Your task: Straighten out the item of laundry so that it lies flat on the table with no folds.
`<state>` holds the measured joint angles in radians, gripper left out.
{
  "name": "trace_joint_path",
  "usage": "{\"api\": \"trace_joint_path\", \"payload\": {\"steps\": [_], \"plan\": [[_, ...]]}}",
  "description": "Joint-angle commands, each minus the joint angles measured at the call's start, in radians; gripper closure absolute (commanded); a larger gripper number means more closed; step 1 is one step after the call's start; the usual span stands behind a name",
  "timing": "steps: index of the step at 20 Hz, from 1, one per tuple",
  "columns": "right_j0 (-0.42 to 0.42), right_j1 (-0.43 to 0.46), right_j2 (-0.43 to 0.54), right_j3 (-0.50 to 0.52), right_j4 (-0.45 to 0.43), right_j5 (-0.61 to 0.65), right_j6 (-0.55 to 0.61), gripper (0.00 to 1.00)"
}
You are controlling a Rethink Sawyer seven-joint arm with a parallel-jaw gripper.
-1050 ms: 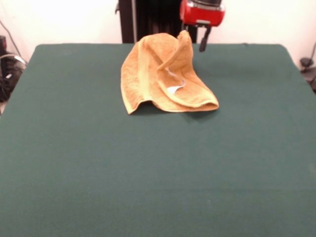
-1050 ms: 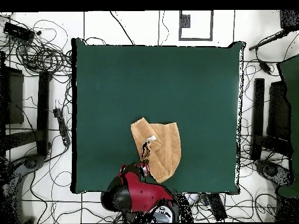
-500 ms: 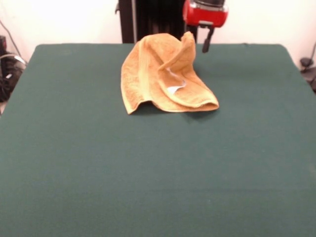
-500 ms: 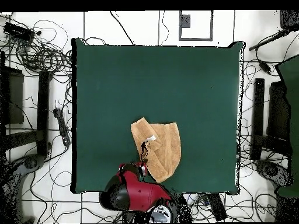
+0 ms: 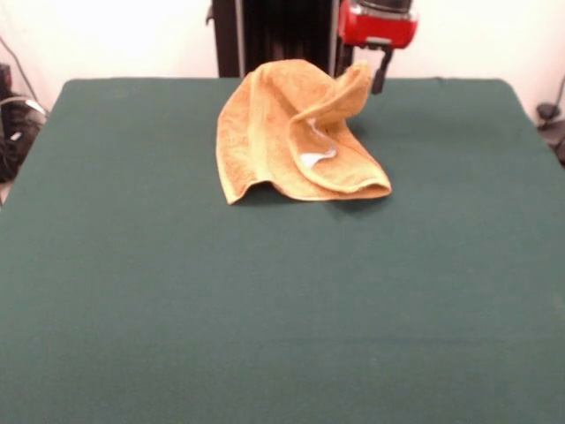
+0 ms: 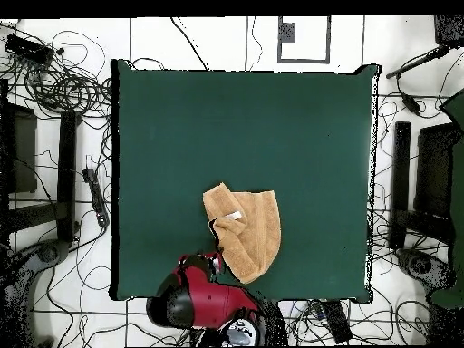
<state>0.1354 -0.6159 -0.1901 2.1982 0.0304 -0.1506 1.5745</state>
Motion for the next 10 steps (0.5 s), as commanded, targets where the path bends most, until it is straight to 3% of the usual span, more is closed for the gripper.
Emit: {"api": "trace_joint_path", "payload": {"steps": [1,10], "plan": [[0.060,0.042,0.160,0.019,0.108,-0.035,0.335,0.00],[0.104,0.044,0.162,0.013,0.161,-0.045,0.346,0.00]]}}
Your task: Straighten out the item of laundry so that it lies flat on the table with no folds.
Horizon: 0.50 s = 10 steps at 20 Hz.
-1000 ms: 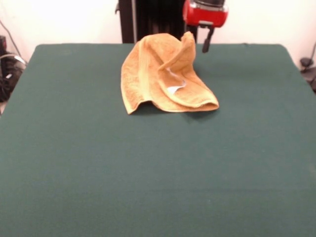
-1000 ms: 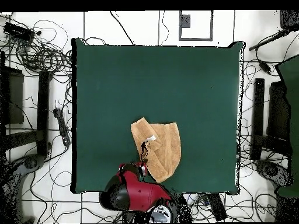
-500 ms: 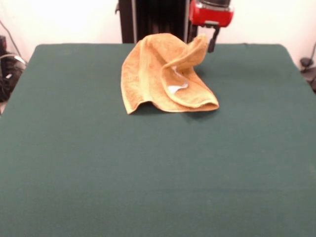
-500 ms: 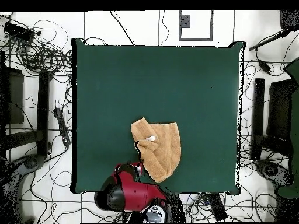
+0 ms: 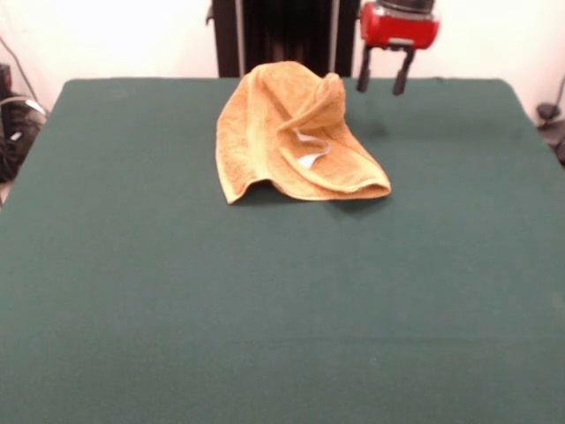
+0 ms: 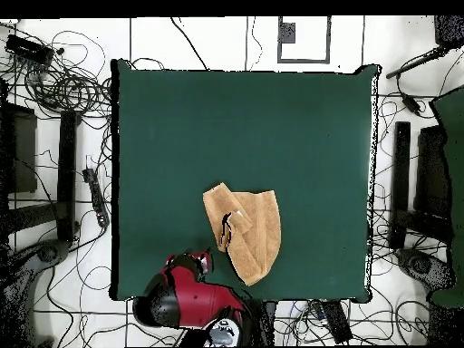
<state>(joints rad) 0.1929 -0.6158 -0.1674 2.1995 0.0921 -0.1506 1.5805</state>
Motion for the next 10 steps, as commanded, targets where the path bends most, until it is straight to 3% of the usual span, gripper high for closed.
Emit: {"api": "trace_joint_path", "payload": {"steps": [1,10], "plan": [[0.056,0.044,0.138,0.011,0.109,-0.044,0.342,0.00],[0.095,0.019,0.128,0.018,0.159,-0.031,0.357,0.00]]}}
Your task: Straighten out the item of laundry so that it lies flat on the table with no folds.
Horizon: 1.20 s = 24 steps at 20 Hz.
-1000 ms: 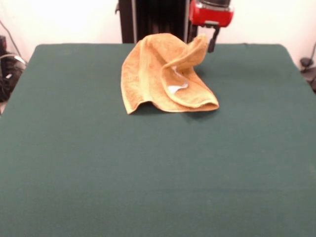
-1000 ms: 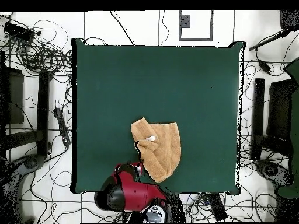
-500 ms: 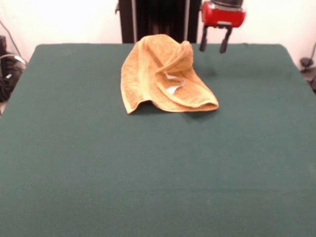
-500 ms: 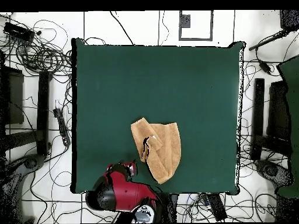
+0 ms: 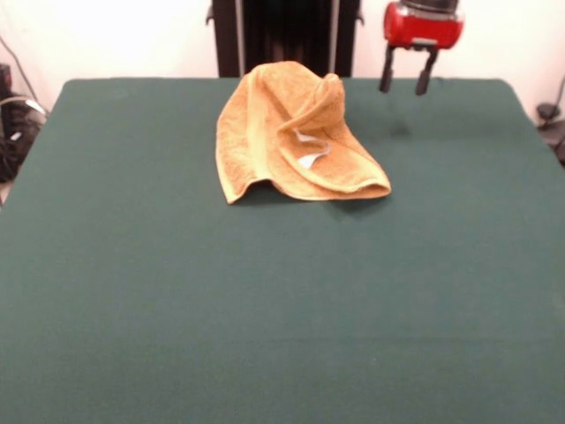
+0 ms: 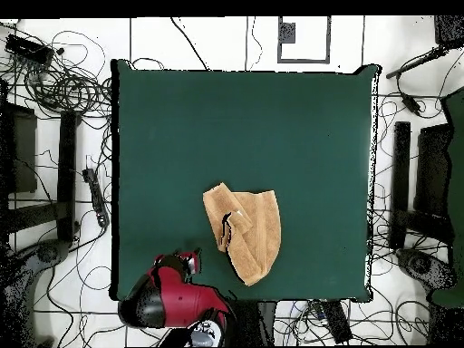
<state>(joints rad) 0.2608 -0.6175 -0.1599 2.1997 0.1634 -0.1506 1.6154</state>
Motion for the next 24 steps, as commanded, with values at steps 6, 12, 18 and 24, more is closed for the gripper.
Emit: {"api": "trace_joint_path", "payload": {"steps": [6,12,18,24], "plan": [[-0.014,-0.056,0.091,0.062,0.031,0.012,0.290,0.00],[-0.048,-0.077,0.082,0.082,0.002,0.007,0.272,0.00],[-0.074,-0.222,0.050,0.119,0.003,0.125,0.235,0.00],[-0.102,-0.334,0.007,0.097,-0.028,0.269,0.155,0.00]]}}
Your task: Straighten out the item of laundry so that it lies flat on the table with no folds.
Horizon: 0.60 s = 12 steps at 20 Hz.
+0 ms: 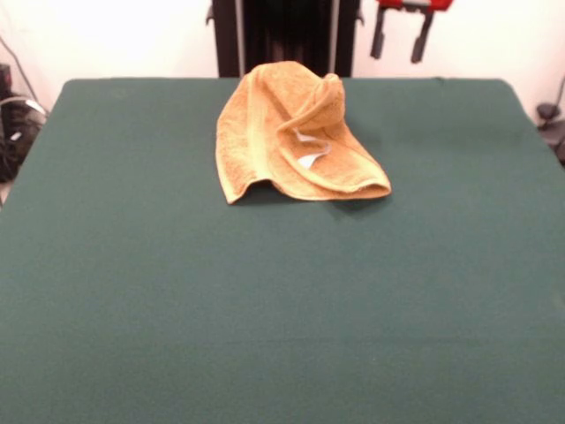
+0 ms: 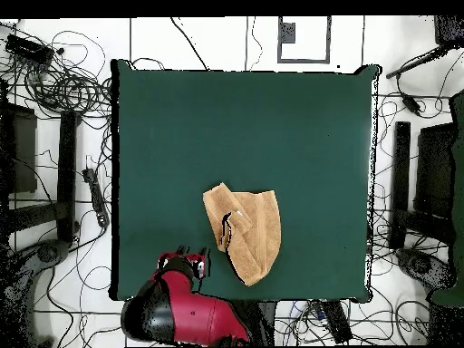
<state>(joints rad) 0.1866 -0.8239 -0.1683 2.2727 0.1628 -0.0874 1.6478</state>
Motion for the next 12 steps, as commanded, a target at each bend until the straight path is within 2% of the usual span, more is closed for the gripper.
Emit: {"api": "trace_joint_path", "payload": {"steps": [1,7,12], "plan": [[-0.038,-0.139,0.017,0.021,-0.034,0.219,0.116,0.00],[-0.118,-0.214,0.048,0.010,-0.076,0.309,0.072,0.00],[-0.238,-0.180,0.132,0.032,-0.127,0.233,0.056,0.00]]}}
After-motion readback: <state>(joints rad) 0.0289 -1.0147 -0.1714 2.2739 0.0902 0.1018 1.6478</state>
